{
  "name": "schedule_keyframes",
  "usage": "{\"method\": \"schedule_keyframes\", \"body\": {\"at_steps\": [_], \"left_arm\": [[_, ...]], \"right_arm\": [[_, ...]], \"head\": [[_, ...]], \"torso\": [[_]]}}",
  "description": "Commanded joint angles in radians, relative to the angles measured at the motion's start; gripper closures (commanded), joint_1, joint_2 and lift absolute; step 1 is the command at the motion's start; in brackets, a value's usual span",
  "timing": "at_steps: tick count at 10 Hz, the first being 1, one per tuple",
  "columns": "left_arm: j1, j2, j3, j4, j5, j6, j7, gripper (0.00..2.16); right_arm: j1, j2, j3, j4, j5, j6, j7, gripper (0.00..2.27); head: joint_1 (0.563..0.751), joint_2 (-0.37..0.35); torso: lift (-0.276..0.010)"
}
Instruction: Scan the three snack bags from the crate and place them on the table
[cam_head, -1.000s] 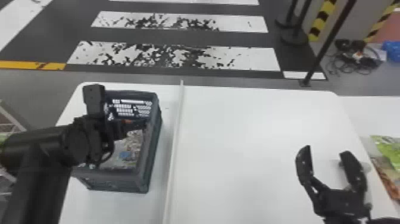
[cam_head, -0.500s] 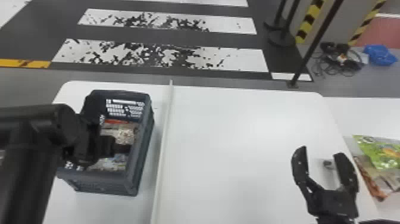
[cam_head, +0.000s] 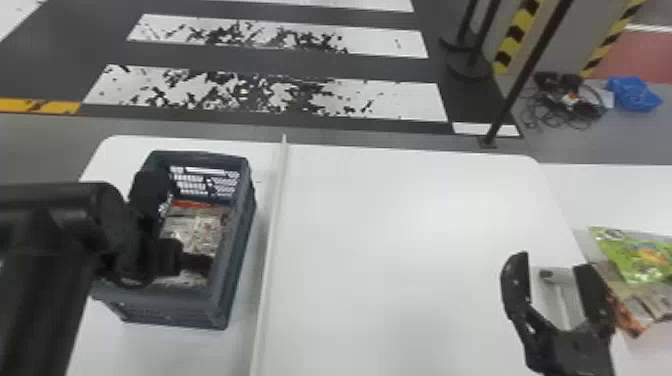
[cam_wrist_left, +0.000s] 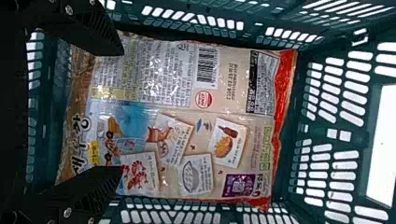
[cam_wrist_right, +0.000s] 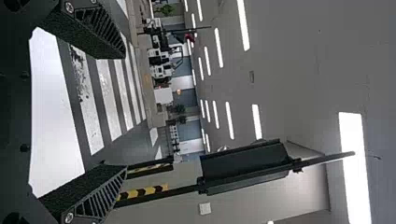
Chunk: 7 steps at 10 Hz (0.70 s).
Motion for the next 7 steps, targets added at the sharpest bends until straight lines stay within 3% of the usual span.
{"method": "schedule_keyframes", "body": {"at_steps": [1, 3, 4, 5, 6, 7], "left_arm": [[-0.001, 0.000, -0.001, 0.063, -0.001, -0.106, -0.009, 0.13], [-0.032, -0.002, -0.013, 0.166, -0.001, -0.235, -0.024, 0.18], [-0.043, -0.005, -0.013, 0.207, -0.003, -0.275, -0.029, 0.65], [-0.041, -0.008, -0.010, 0.223, 0.002, -0.293, -0.021, 1.66], [-0.021, -0.008, -0.002, 0.209, 0.005, -0.311, -0.023, 2.13], [0.005, -0.006, 0.004, 0.164, 0.005, -0.311, -0.015, 2.13]], "right_arm": [[0.007, -0.001, -0.009, 0.005, -0.001, -0.016, 0.000, 0.09], [0.012, 0.000, -0.016, 0.005, -0.001, -0.025, 0.000, 0.09], [0.010, 0.000, -0.019, 0.008, -0.003, -0.025, 0.000, 0.09], [0.006, -0.001, -0.021, 0.019, -0.010, -0.025, 0.000, 0.09], [-0.002, -0.001, -0.021, 0.031, -0.015, -0.025, 0.000, 0.09], [-0.008, -0.001, -0.021, 0.037, -0.018, -0.025, 0.000, 0.09]], "head": [[0.695, -0.066], [0.695, -0.073], [0.695, -0.076], [0.695, -0.080], [0.695, -0.083], [0.695, -0.086]], "torso": [[-0.037], [-0.037], [-0.037], [-0.037], [-0.037], [-0.037]]}}
